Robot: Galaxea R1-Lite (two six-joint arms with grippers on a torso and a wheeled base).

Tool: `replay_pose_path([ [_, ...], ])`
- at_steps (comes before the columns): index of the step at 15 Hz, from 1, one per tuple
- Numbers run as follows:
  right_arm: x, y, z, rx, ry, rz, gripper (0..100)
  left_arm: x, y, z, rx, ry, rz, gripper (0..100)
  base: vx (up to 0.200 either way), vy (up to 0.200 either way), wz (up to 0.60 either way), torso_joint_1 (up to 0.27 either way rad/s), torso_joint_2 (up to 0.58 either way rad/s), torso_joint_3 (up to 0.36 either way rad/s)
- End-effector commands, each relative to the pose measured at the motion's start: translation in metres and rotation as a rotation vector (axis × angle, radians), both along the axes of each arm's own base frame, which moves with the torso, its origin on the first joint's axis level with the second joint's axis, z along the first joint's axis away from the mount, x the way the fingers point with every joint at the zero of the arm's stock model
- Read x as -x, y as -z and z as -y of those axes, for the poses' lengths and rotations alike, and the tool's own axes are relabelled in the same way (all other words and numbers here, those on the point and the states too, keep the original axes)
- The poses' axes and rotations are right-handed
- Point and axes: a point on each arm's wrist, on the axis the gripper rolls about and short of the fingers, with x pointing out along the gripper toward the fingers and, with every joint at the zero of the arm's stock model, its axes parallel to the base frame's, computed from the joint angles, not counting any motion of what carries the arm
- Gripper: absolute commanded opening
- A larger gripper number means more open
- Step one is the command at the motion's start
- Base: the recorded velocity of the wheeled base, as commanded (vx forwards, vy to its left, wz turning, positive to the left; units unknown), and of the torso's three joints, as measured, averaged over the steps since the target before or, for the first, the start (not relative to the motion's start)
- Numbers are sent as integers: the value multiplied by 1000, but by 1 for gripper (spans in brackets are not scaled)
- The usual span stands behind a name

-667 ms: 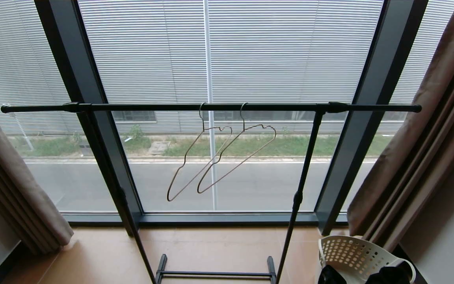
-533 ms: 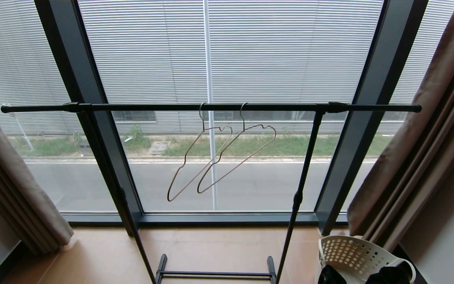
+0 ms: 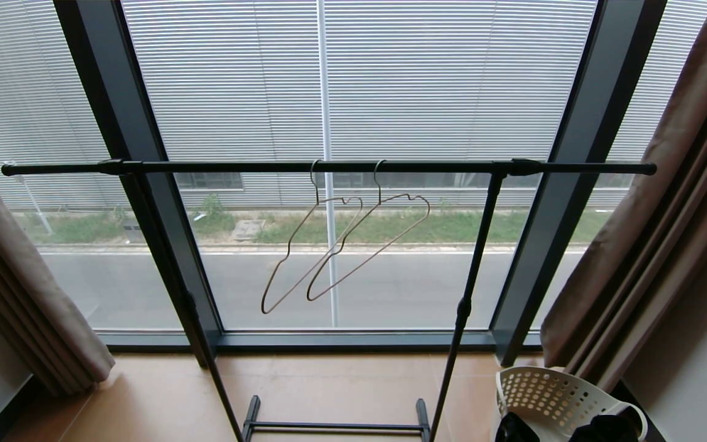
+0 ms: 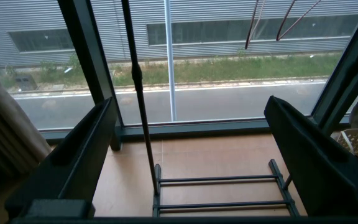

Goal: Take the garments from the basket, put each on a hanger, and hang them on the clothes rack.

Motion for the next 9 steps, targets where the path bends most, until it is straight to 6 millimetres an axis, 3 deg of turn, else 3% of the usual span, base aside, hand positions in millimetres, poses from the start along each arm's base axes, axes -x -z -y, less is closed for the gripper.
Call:
replay_pose_path([
  [1,0,0,0,2,0,0,100,0,0,0,0,1,0,100,0,0,0,0,0,0],
  [9,0,0,0,3,-2,0,100,0,0,0,-18,11,-2,100,0,0,0,0,0,0],
])
